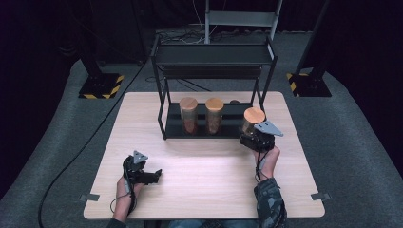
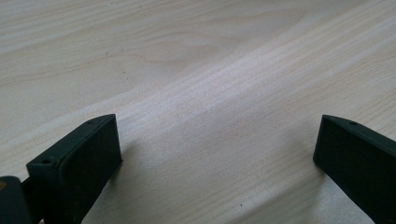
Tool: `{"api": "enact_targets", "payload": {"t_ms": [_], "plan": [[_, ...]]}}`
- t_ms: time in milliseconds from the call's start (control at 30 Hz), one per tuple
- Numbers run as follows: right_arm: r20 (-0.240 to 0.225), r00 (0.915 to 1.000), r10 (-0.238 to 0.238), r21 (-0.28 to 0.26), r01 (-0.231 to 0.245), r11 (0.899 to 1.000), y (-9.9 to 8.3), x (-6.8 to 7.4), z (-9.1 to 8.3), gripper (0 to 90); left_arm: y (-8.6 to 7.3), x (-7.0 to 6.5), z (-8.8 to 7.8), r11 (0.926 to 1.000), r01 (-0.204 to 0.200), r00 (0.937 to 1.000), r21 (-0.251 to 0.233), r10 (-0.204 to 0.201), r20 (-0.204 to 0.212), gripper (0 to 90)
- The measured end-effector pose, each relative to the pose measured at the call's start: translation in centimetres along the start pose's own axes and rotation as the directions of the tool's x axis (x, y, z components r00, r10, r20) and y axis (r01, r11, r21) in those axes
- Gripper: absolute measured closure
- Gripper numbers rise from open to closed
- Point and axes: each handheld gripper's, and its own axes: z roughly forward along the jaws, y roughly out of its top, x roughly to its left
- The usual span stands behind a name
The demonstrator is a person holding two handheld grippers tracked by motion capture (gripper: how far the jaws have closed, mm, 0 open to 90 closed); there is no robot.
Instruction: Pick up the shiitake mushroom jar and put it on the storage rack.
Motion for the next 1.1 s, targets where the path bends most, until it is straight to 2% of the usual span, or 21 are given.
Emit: {"api": "enact_targets", "payload": {"t_ms": [833, 1100], "plan": [[-0.002, 0.9997, -0.023, 0.008, 0.023, 1.000, 0.6, 0.2, 1.4, 24.7, 0.0, 0.0, 0.0, 1.0000, 0.000, 1.0000, 0.000, 0.000, 0.000, 0.1], [-0.002, 1.0000, -0.010, 0.011, 0.010, 1.000, 0.8, -0.1, 2.1, 24.7, 0.0, 0.0, 0.0, 1.0000, 0.000, 1.0000, 0.000, 0.000, 0.000, 0.1]]}}
